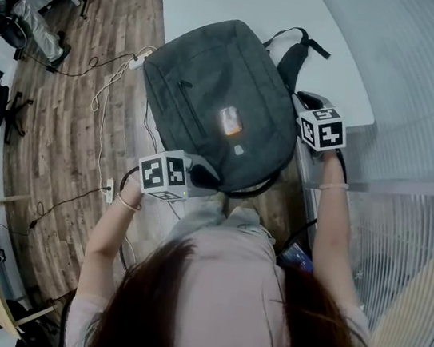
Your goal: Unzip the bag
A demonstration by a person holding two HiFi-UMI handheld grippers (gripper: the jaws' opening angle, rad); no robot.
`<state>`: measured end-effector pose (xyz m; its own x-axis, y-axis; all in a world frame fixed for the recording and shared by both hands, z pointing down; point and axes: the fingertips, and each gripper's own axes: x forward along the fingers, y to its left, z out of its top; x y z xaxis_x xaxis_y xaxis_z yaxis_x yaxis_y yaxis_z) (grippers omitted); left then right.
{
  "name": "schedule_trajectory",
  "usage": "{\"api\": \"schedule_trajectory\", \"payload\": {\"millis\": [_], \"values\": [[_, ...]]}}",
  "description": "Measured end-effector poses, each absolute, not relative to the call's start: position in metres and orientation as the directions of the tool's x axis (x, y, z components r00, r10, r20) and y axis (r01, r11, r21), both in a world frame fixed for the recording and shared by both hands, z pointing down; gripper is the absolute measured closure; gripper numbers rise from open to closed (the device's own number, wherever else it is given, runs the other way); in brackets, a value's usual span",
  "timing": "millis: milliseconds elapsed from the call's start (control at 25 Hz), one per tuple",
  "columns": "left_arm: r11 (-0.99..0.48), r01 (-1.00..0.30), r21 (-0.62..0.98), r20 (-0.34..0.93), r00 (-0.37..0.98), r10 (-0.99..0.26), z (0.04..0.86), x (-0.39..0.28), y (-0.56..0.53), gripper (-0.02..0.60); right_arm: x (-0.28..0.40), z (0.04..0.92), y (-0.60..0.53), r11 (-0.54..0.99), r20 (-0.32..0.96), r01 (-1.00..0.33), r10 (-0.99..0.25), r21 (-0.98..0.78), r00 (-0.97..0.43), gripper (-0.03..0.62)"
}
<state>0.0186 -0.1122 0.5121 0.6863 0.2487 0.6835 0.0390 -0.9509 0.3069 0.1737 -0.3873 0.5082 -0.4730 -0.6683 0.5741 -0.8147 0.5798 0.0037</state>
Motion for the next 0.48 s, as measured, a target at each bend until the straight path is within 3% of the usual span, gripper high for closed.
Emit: {"api": "schedule_trajectory", "payload": {"millis": [480], "values": [[-0.959, -0.038, 0.281, 0.640, 0.752, 0.157, 0.493, 0.017, -0.116, 0.491, 0.179, 0.488, -0.366, 0.501, 0.522, -0.865, -0.731, -0.026, -0.439, 0.548]]}}
